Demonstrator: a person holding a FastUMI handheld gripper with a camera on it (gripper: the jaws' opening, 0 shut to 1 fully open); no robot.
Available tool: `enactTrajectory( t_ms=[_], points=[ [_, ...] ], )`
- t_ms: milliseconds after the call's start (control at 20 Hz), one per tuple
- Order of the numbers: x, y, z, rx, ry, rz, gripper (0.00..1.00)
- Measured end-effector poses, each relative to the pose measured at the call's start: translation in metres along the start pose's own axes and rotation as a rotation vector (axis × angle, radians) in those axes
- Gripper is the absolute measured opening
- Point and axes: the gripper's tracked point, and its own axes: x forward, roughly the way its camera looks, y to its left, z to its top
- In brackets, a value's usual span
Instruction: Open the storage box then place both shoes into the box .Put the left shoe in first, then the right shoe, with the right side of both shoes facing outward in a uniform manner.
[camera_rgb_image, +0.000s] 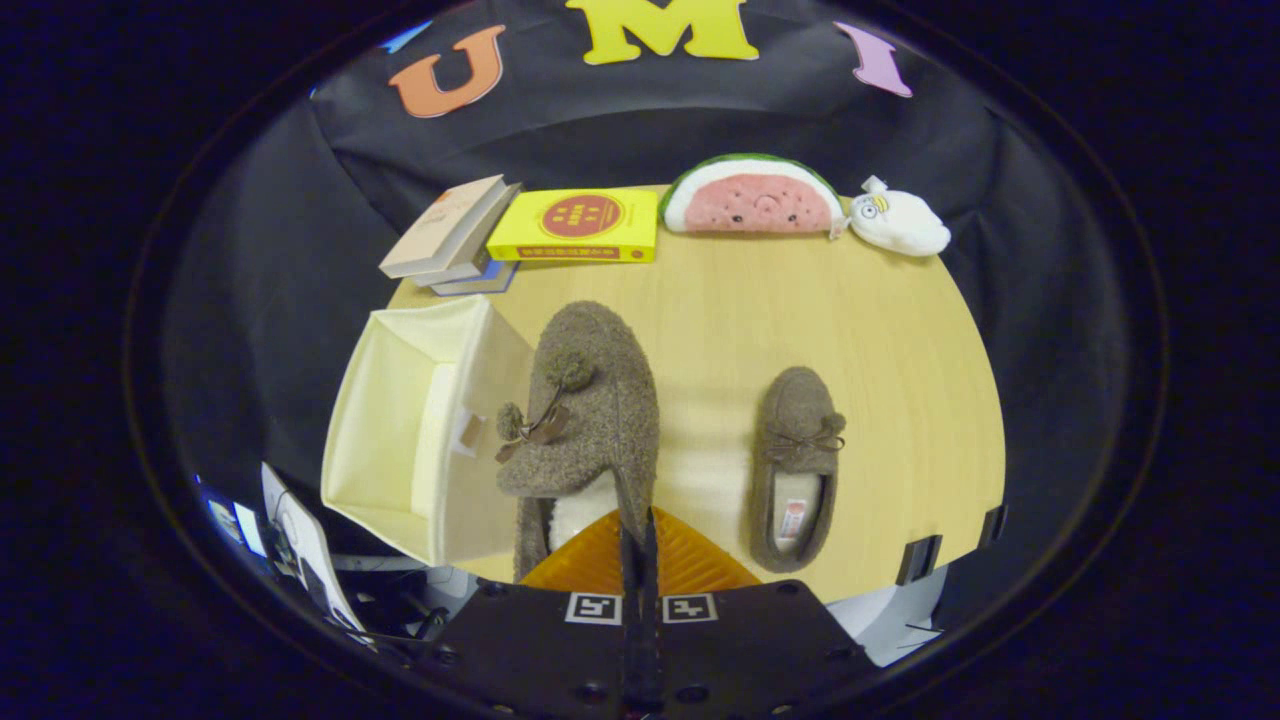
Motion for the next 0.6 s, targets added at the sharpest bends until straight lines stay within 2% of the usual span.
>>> enactTrajectory(
  t_ms=[150,300,450,600],
  points=[
    [-0.018,0.044,0.015,-0.019,-0.032,0.023,0.00],
    [-0.016,0.093,0.020,-0.045,-0.019,0.074,0.00],
    [0.003,0.138,0.024,-0.040,0.018,0.148,0.00],
    [0.035,0.171,0.027,-0.005,0.033,0.162,0.00]
  ],
)
